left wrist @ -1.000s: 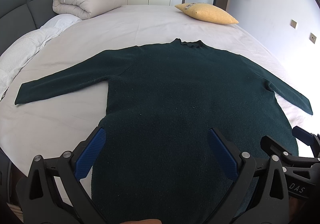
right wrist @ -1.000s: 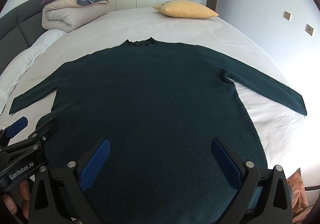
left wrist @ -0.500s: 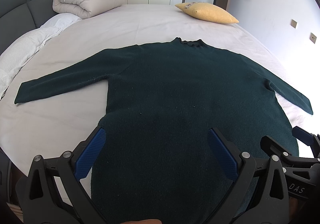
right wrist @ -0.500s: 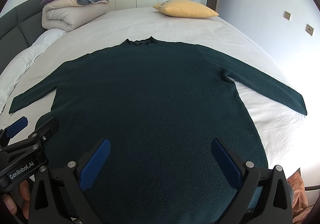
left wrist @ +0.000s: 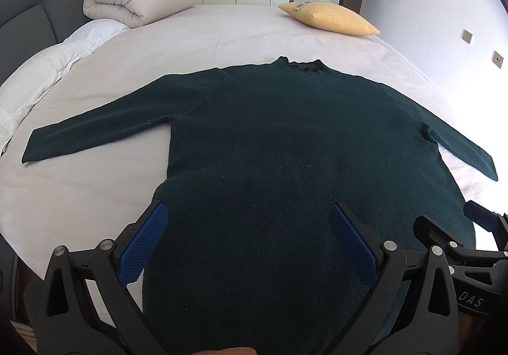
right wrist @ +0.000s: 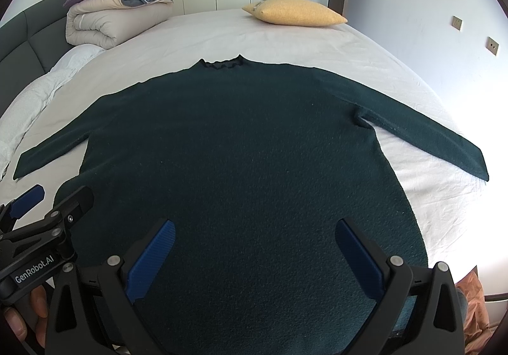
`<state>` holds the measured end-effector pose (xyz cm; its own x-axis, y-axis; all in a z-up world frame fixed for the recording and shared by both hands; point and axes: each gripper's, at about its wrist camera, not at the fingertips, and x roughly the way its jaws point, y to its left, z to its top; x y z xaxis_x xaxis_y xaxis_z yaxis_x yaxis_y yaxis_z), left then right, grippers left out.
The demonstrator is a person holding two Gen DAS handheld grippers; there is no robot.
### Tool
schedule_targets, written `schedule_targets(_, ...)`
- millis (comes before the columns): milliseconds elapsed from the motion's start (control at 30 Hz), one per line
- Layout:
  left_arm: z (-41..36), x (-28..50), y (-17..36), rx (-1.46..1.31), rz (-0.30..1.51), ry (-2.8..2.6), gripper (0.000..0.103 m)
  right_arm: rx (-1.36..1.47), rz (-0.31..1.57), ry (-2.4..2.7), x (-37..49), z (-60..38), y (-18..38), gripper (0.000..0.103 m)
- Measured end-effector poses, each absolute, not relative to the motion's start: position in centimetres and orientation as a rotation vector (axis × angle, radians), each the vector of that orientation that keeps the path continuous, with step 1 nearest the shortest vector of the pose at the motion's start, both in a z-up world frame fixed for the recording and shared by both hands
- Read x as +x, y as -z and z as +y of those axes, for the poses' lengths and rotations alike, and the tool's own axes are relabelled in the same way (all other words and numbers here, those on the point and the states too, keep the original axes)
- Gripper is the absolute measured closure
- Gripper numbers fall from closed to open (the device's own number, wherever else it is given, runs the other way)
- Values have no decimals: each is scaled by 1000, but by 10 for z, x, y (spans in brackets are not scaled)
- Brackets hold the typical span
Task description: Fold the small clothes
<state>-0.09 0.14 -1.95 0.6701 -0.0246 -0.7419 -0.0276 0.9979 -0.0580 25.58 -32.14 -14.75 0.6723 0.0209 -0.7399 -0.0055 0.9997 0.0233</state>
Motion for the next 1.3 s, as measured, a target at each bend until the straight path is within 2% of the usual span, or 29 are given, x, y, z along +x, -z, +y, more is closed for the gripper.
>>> schedule_targets(933,-4,31,41,-90,914,30,0,71,878,-17,256,-341,152,0)
schedule_targets(1133,-1,59,42,-145,932,58,0,195,815,1,263,-398,136,0)
schedule_targets(1300,4,87,37,-231,936,108,0,394,703,140,263,-519,121,0)
